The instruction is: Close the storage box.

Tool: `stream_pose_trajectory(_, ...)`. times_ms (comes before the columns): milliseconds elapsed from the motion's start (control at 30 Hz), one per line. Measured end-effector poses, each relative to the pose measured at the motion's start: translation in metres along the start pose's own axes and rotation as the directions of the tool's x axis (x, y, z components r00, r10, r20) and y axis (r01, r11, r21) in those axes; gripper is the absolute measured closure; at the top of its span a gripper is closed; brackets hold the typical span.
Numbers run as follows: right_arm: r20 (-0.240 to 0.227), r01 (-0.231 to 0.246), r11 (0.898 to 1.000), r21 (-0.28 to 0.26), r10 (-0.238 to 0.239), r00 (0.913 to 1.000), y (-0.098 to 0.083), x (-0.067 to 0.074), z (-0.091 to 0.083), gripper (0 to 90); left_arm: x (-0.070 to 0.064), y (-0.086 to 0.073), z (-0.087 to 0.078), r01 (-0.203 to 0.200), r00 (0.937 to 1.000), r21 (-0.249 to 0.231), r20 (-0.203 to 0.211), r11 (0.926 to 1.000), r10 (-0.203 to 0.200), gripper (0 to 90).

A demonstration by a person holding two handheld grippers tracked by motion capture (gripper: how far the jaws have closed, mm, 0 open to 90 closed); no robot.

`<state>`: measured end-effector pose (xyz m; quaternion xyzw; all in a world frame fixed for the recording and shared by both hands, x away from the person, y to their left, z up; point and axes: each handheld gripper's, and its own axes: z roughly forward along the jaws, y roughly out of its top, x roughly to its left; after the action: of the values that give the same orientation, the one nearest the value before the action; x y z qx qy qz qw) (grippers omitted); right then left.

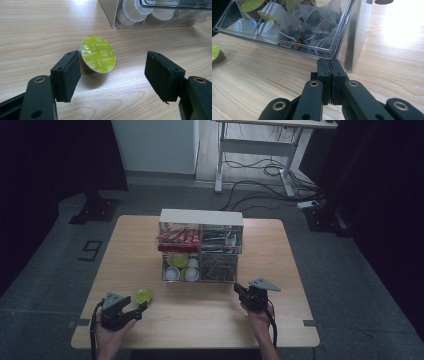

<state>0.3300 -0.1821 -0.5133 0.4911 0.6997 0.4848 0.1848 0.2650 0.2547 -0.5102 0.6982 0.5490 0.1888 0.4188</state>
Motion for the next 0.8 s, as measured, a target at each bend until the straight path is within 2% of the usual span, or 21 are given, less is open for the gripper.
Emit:
stream_pose_trajectory(133,0.001,-0.005,1.000,0.004,0.005,1.0000,-0.002,0.000,0.000,87.7,0.000,0.000,0.000,-0.001,1.0000,0.003,0.001,1.0000,0.001,29.2)
stream_pose_trajectory(267,-0.022,-0.007,1.000,0.012,0.007,0.9997,-0.006,0.004,0.000,87.5,0.000,0.000,0.000,0.001,1.0000,0.004,0.000,1.0000,-0.001,29.2)
stream_pose_trajectory(467,-0.033,0.007,1.000,-0.017,-0.008,0.9994,-0.005,0.009,-0.005,86.8,0.000,-0.001,0.000,0.001,1.0000,0.003,0.001,1.0000,-0.001,29.2)
stream_pose_trajectory(633,-0.035,0.042,0.997,-0.063,-0.045,0.9984,-0.005,0.008,-0.015,83.8,0.000,-0.001,-0.001,-0.002,1.0000,0.002,0.002,1.0000,0.002,29.2)
stream_pose_trajectory(800,-0.032,0.077,0.993,-0.086,-0.080,0.9963,-0.010,0.005,-0.024,78.1,0.001,-0.001,-0.002,-0.003,1.0000,0.004,0.009,1.0000,0.003,29.2)
